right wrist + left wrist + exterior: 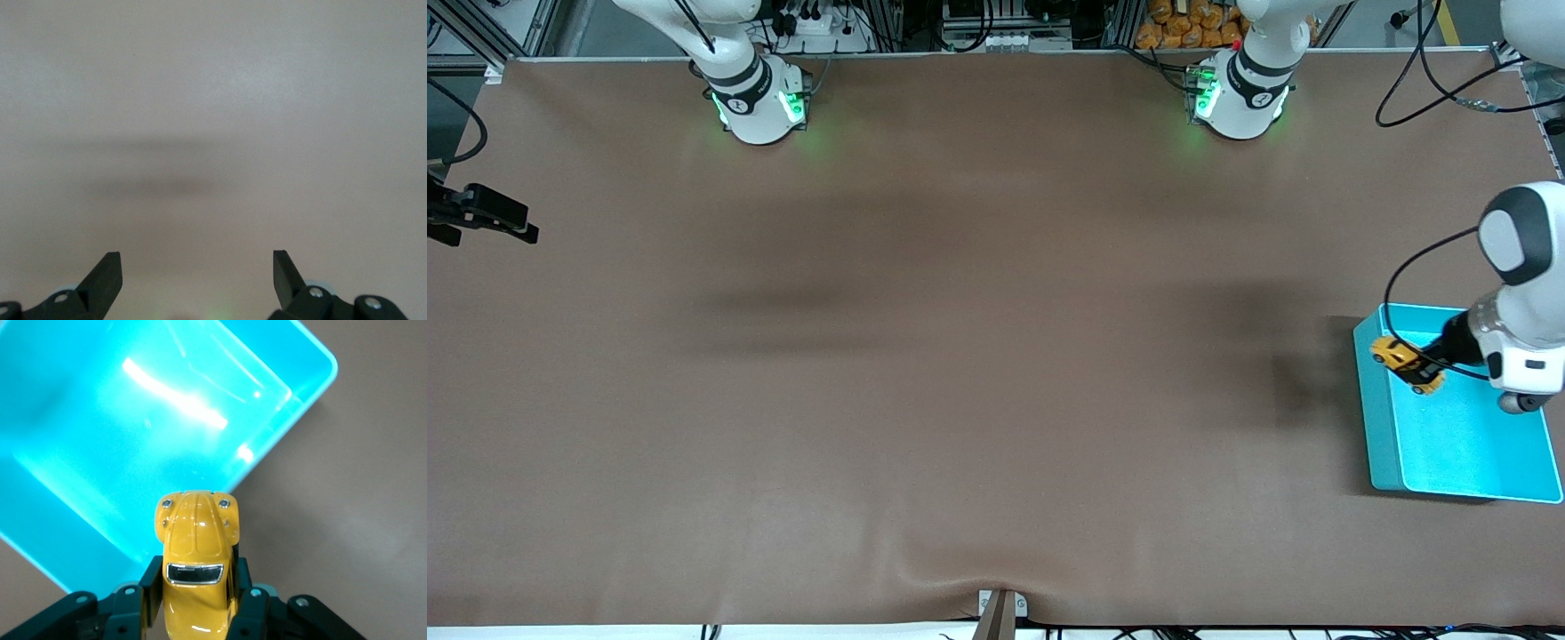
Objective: Wind and store yellow beetle car
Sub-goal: 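Lower the car into the blue bin and open the left gripper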
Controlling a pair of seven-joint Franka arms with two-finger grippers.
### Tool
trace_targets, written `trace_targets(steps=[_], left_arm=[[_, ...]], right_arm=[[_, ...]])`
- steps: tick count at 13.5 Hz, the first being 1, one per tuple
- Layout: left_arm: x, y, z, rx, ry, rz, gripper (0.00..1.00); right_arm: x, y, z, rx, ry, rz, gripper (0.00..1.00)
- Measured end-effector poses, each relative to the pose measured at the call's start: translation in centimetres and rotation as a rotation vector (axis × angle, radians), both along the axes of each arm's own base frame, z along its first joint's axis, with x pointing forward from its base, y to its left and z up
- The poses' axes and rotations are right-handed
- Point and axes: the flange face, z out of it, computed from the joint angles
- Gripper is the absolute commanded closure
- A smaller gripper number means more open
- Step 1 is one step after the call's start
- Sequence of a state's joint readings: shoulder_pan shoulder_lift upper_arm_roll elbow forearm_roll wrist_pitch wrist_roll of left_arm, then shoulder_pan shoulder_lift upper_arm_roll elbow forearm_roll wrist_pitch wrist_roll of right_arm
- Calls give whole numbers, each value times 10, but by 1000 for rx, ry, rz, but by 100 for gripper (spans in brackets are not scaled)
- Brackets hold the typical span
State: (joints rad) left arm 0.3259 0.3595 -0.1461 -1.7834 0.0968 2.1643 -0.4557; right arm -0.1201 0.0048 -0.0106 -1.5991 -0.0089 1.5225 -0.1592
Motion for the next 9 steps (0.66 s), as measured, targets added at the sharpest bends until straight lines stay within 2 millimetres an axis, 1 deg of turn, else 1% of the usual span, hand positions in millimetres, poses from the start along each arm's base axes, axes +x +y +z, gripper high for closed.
trace_targets(steps=[3,5,7,9], left_arm=[[3,59,-5,2,-6,-114,100],[6,90,-14,1,-6,-200,100],[9,110,-32,-8,8,-294,100],[10,123,-51,-21,24,-373,100]], right_arm=[[-1,0,2,0,-5,0,0],[-4,1,8,-1,-20,1,0],[-7,3,14,-2,-30,3,0],[-9,3,17,-3,-36,3,0]])
